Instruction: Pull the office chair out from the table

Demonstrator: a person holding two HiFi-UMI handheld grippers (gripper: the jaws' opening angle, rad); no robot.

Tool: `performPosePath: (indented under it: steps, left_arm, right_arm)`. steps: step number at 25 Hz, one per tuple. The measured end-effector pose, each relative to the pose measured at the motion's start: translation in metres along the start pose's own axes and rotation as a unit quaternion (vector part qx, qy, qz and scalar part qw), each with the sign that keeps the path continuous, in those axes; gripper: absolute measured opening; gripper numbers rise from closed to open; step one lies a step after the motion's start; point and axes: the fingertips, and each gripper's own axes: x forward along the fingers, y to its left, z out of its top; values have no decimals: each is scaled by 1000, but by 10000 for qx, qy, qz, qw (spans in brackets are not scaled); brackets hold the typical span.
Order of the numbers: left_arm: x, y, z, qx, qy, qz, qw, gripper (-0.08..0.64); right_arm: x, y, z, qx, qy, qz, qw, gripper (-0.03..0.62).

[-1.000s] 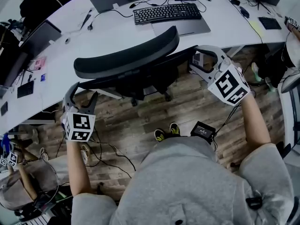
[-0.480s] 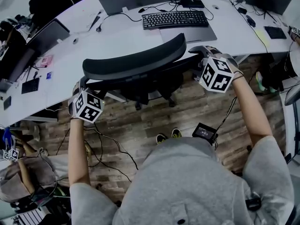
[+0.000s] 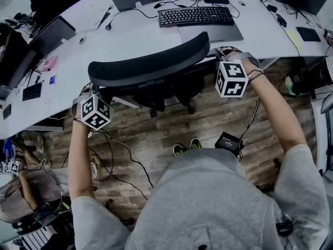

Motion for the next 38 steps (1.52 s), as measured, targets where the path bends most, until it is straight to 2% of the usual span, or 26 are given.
performPosePath:
  steps: [7,18,29,38]
  left_arm:
    - [-4,2,-3,2,42,72,10000,133]
    - [-6,-6,0,88,69,8,9999,121]
    - [-21,-27,3,139,-24,-44,9999,121]
    - [-45,-51,10,-1,-53,161,9999,127]
  right_arm:
    - [1,-2,2,49,-31,-145,9999,115]
    - [-4,2,2,-13,8,-128,9999,110]
    - [-24,30,6,77,61,-96,9999,109]
    - [-37,47,5,-16,32,-59,10000,109]
